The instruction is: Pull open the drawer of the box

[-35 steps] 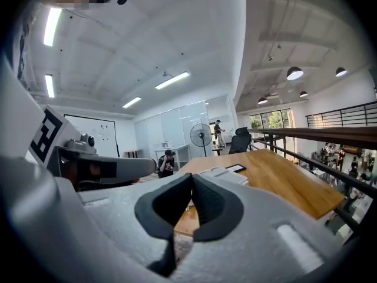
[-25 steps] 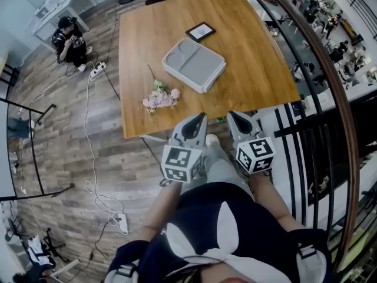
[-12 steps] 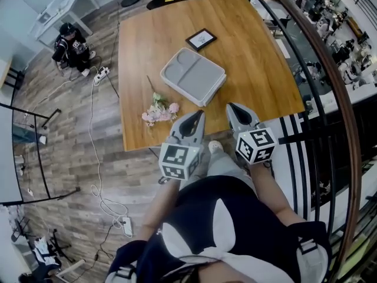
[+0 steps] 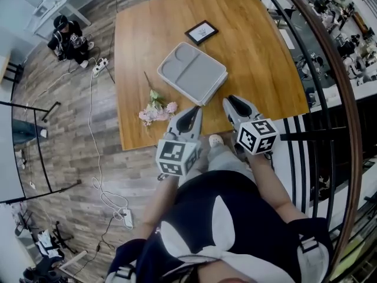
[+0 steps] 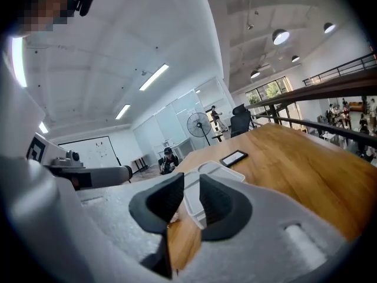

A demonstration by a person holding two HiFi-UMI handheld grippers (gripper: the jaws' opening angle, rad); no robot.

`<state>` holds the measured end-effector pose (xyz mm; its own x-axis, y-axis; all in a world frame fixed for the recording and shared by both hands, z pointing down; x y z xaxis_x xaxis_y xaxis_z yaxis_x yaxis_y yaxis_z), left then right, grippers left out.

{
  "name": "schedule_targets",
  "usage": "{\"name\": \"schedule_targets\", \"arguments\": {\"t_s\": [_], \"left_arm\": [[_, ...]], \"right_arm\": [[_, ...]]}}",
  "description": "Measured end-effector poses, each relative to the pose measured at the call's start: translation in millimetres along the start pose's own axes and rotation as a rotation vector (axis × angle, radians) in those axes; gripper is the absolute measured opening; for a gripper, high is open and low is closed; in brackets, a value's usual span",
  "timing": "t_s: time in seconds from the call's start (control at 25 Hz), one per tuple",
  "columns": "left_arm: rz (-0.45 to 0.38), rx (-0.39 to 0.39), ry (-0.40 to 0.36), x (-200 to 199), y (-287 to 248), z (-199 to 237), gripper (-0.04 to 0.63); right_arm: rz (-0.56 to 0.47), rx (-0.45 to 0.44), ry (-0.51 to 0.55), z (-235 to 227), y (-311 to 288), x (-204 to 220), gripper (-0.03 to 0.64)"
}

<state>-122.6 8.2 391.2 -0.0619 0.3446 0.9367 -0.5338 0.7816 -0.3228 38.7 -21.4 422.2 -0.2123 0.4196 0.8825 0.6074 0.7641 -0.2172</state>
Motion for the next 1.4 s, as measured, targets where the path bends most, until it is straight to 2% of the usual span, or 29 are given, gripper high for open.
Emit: {"name": "schedule_targets", "arguments": {"t_s": [0.28,0.56,1.4], "left_arm": [[0.030,-0.018,0.018,7,-17,11,0.025],[0.063,-0.021,0.032,13,-35,16,0.025],[0.147,-0.084,0.057,44,-70,44,0.025]], "right_arm": [[0.063,-0.060,-0.136,-22,-24,15,0.152],[0.116,-0.092,-0.245,-45,-37,29,0.161],[0.292,-0.134,-0.356,-100,-86,73,0.173]]}}
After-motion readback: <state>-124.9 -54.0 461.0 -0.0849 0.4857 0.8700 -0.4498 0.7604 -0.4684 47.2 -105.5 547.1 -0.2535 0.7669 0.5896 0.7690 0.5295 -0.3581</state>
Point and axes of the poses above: the fingertips, and each gripper's own axes: y backward along the fingers, z to its left, x out of its underside, the point moved 6 cm from there along y, backward along the fingers, and after that the axes turned 5 degrees about -x, right-handed, at the moved point
